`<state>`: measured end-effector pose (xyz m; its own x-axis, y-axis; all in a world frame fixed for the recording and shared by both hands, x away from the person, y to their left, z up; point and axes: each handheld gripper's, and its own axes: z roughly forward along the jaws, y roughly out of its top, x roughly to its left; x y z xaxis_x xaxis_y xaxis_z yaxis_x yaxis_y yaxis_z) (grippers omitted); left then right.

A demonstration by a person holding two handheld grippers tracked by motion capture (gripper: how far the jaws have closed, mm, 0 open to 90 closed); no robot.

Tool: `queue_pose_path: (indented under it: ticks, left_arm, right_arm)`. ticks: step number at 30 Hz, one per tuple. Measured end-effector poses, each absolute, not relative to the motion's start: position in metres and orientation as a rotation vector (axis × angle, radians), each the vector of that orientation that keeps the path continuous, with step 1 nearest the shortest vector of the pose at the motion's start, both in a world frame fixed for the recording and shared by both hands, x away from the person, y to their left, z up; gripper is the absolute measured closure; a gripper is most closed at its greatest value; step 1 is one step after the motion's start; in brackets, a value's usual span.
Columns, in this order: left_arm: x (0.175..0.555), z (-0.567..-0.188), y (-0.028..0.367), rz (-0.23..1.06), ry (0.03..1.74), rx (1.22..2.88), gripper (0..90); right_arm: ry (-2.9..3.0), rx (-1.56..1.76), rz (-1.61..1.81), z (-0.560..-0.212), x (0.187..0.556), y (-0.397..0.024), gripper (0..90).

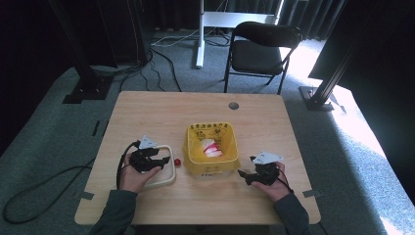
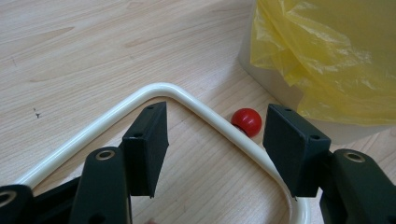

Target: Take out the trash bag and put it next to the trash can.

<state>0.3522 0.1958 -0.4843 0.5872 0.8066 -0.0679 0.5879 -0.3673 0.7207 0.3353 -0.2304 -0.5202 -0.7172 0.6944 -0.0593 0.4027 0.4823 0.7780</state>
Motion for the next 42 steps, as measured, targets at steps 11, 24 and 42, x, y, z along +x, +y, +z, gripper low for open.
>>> queue_pose_path:
  ticks: [11, 24, 42]
  left_arm:
    - [0.352, -0.485, 0.197, 0.388, 1.107, 2.094, 40.9]
    - [0.351, -0.483, 0.199, 0.384, 1.104, 2.087, 41.6]
    - [0.346, -0.493, 0.168, 0.318, 0.975, 2.194, 41.7]
  right_arm:
    - [2.396, 0.869, 1.103, -0.519, 0.337, -0.22, 32.7]
    - [2.366, 0.809, 1.143, -0.51, 0.338, -0.215, 49.6]
    - [2.436, 0.754, 1.218, -0.507, 0.336, -0.211, 77.7]
